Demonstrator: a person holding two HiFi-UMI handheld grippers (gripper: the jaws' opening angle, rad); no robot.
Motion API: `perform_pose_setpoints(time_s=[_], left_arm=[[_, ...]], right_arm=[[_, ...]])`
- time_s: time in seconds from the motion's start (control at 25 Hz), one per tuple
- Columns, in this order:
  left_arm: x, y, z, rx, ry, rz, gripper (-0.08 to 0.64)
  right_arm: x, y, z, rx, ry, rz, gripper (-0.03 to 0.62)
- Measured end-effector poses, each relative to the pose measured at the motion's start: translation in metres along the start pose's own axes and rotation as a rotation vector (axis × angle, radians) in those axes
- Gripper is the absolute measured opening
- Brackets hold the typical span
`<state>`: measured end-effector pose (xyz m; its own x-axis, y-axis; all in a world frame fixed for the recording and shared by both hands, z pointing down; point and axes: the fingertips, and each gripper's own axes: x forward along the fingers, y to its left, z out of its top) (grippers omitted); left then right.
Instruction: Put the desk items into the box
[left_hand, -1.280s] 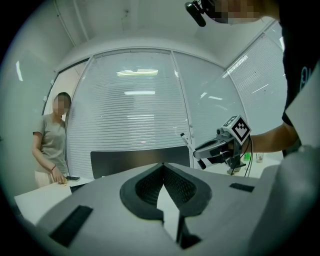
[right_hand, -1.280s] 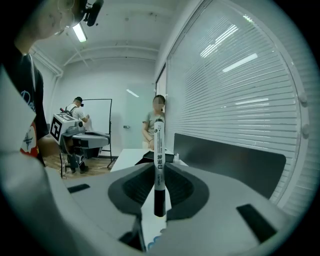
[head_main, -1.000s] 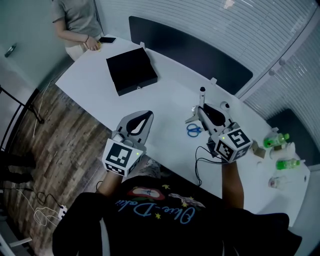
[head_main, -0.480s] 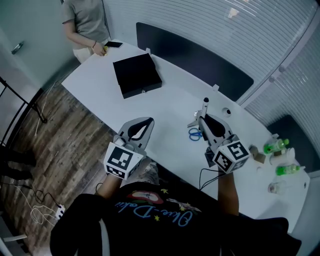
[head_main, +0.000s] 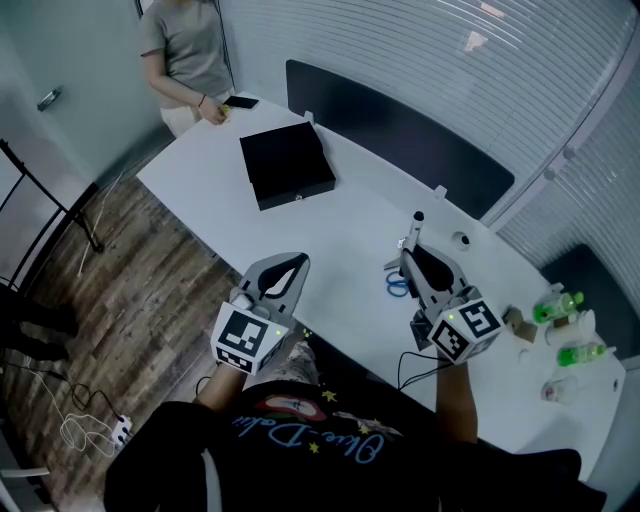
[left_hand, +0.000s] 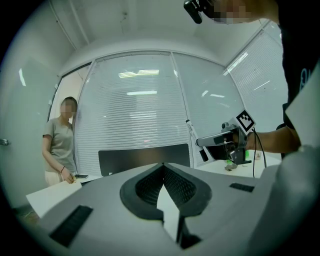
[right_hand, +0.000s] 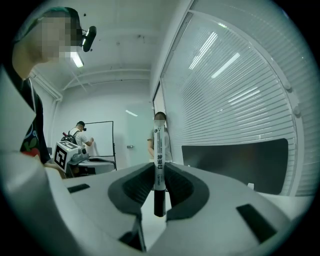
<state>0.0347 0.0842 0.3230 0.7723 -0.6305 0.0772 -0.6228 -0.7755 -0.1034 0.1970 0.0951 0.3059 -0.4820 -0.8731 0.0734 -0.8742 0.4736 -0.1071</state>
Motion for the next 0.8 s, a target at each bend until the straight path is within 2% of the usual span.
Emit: perform_pose_setpoints(time_s=[0.4, 0.8], left_arm=[[-0.005, 0.014, 0.008, 0.005, -0.028, 0.034, 0.008], [-0.031, 0.022, 0.002, 0.015, -0.007, 0.091, 0.008]], right_arm=[[0.011, 0.005, 0.009, -0.026, -0.002, 0.024, 0.072], [0.025, 0.025, 0.005, -0.026, -0.008, 0.077, 0.072]])
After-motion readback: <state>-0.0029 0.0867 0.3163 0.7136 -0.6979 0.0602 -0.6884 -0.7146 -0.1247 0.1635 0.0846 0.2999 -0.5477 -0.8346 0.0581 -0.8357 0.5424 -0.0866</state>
